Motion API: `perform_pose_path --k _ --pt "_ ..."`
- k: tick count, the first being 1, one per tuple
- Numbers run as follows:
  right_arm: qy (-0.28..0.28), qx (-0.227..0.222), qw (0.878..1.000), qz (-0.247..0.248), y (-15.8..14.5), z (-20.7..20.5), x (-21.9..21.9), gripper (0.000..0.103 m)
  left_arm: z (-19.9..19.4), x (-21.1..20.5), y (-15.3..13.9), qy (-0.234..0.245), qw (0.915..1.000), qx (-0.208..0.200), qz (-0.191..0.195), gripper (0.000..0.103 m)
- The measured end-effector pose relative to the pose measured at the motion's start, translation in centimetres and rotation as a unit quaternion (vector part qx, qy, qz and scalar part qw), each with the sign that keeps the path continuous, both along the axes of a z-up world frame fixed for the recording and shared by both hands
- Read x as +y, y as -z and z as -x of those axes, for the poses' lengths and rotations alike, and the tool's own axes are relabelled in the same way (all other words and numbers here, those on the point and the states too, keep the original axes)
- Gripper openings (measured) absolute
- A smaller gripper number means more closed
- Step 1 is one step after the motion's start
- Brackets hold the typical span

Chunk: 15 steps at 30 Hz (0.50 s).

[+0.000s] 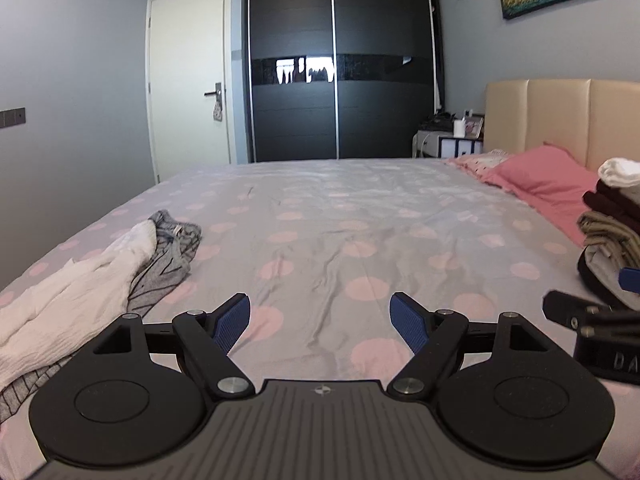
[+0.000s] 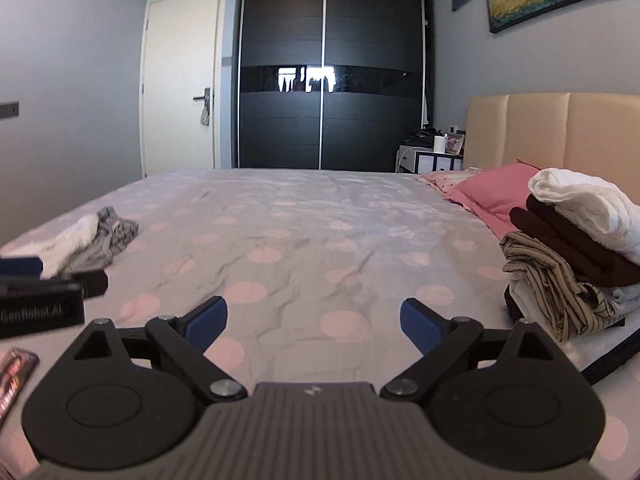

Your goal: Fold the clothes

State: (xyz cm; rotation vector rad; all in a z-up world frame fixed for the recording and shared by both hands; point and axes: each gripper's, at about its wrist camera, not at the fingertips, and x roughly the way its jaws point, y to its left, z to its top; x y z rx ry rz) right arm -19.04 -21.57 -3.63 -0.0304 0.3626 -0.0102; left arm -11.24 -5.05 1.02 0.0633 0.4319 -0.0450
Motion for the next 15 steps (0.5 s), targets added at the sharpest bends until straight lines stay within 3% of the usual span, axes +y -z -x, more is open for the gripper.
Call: perform_pose_path --k 6,15 --pt "-0.011 0.031 0.999 0.005 2.0 -0.6 0.2 0.095 -0.6 0.4 1.0 -0.015 0.9997 0.017 -0.002 0.077" --pt "-0.01 0.015 1.0 -0.002 1.3 -0.1 0.7 0.096 -0.7 0.5 0.8 -0.011 0.9988 0.039 0.029 0.077"
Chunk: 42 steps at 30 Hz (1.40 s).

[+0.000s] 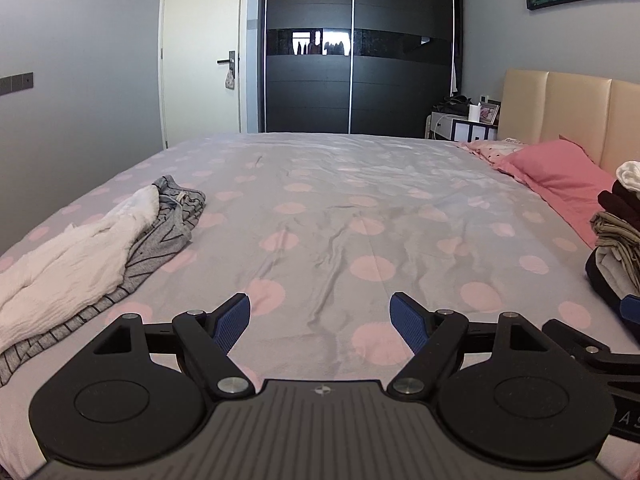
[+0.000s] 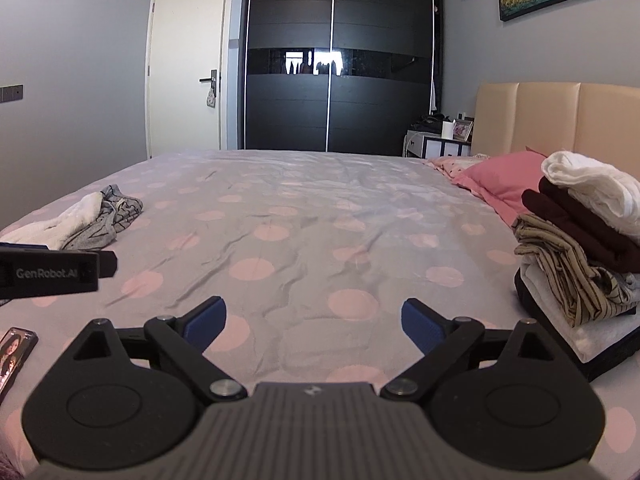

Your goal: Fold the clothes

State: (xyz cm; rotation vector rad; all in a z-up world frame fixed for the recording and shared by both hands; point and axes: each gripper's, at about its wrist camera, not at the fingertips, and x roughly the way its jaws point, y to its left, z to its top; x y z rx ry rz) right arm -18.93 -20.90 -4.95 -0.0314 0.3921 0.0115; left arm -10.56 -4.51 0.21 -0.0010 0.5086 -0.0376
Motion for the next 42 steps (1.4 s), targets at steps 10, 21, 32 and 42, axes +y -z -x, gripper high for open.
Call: perform_pose_path --k 10,21,32,42 --pt "-0.011 -0.01 1.0 -0.009 -0.91 0.29 0.55 0.097 0.27 -0.01 -0.4 -0.004 0.9998 0.016 -0.007 0.077" --pt "-0.012 -0.014 1.0 -0.008 -0.83 0.36 0.86 0.097 0.48 0.1 -0.6 -0.008 0.9998 0.019 -0.008 0.077" --pt "-0.01 -0.008 1.0 -0.013 -0.54 0.32 0.84 0.097 0.35 0.1 -0.31 -0.013 0.9996 0.025 -0.008 0.077" --pt "-0.009 0.001 1.0 -0.014 -0.07 0.25 0.65 0.097 0.29 0.09 0.09 -0.011 0.9994 0.031 -0.011 0.077"
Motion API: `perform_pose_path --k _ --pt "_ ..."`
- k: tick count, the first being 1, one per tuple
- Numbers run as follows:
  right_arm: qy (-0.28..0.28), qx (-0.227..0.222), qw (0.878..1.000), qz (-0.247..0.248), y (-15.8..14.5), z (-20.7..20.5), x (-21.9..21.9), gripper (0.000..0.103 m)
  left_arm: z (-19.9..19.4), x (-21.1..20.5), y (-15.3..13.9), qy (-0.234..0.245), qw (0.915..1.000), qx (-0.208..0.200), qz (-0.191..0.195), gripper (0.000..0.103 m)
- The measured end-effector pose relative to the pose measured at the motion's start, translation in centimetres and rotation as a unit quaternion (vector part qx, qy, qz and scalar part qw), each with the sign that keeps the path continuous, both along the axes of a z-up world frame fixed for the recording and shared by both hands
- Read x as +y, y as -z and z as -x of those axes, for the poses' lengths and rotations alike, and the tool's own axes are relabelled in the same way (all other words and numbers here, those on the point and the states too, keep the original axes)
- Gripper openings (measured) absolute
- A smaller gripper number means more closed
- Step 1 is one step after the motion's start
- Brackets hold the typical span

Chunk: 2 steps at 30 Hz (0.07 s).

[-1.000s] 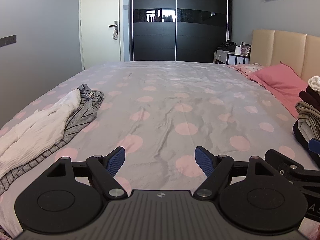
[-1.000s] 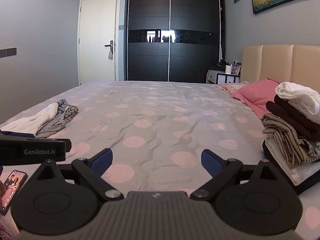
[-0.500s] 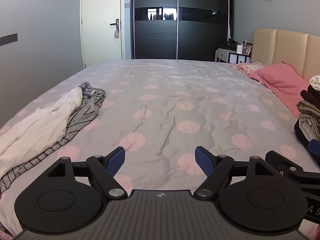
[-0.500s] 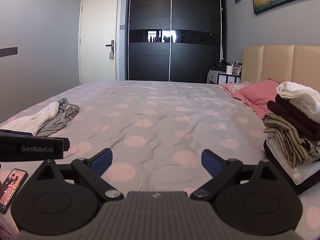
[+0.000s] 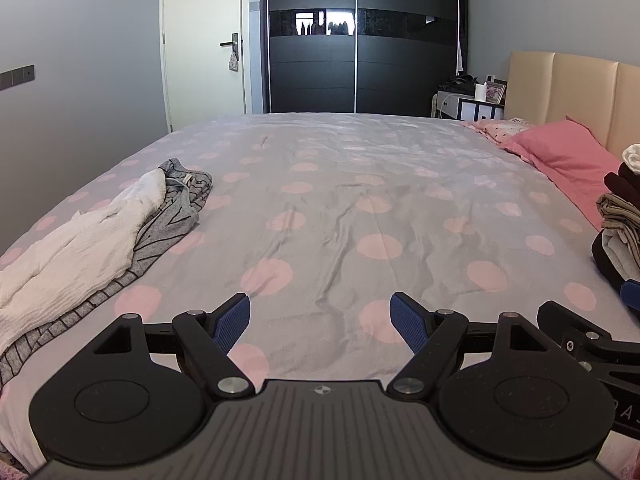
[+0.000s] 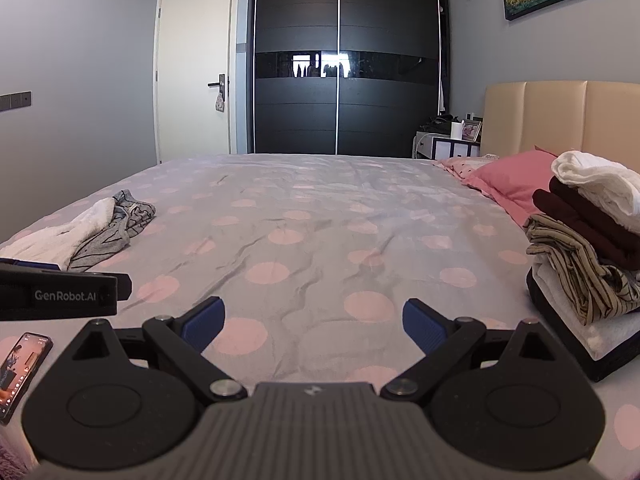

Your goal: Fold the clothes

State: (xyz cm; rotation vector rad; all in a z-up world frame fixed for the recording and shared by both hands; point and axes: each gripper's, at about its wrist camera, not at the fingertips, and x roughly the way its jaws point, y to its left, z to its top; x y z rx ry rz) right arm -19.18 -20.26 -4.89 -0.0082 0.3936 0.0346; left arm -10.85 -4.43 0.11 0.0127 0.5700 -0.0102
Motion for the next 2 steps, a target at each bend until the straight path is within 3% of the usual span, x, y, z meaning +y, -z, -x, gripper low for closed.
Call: perform_pose_path --k 2 --pt "0.0 0.002 1.0 -0.002 0.01 -0.03 0.01 0.097 0.11 -0.02 -0.03 0.001 1.0 -0.004 0.001 0.077"
